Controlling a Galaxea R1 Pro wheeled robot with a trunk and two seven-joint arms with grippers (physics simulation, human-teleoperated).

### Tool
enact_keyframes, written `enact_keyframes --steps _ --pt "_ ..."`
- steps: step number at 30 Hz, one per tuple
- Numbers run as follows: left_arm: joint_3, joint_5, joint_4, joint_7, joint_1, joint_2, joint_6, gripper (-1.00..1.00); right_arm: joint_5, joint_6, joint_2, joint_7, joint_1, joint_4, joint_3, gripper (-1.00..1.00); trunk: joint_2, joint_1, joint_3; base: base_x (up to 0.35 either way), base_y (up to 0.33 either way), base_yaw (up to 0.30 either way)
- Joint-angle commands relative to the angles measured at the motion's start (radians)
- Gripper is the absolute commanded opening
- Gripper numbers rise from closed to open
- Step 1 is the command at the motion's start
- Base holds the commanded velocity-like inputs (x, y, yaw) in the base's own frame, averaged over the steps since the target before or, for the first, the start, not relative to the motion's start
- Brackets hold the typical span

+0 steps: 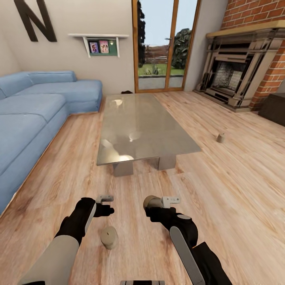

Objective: Place each of the two pumpkins and all three candles from the living room inside a cabinet in the living room (use any cabinet), then make sure every cabinet is closed, and position the cauldron so it is next to a table in the living room.

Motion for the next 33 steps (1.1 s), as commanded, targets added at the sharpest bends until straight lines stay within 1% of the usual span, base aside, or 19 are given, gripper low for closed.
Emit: enact_keyframes --steps 1,29,30,33 --pt "0.005 -0.010 -0.001 -0.009 -0.001 -0.001 0.003 1.00 -0.010 0.001 0.000 -0.010 -0.001 -0.001 0.001 -1.00 -0.001 0.000 -0.005 0.000 0.000 0.000" --pt "0.005 -0.009 -0.001 -0.009 -0.001 0.000 -0.051 1.00 -0.012 0.001 0.001 -0.010 -0.001 -0.001 0.002 -1.00 -0.007 0.013 -0.113 0.000 0.000 0.000" --pt "0.005 -0.005 -0.007 -0.014 0.001 0.004 -0.057 1.00 -0.017 -0.003 -0.005 -0.005 0.002 -0.003 -0.004 -1.00 -0.007 0.013 -0.113 0.000 0.000 0.000" --pt "0.005 -0.005 -0.008 -0.010 -0.001 0.005 -0.067 1.00 -0.018 -0.006 -0.003 0.012 0.001 -0.003 -0.012 -1.00 -0.007 0.013 -0.113 0.000 0.000 0.000"
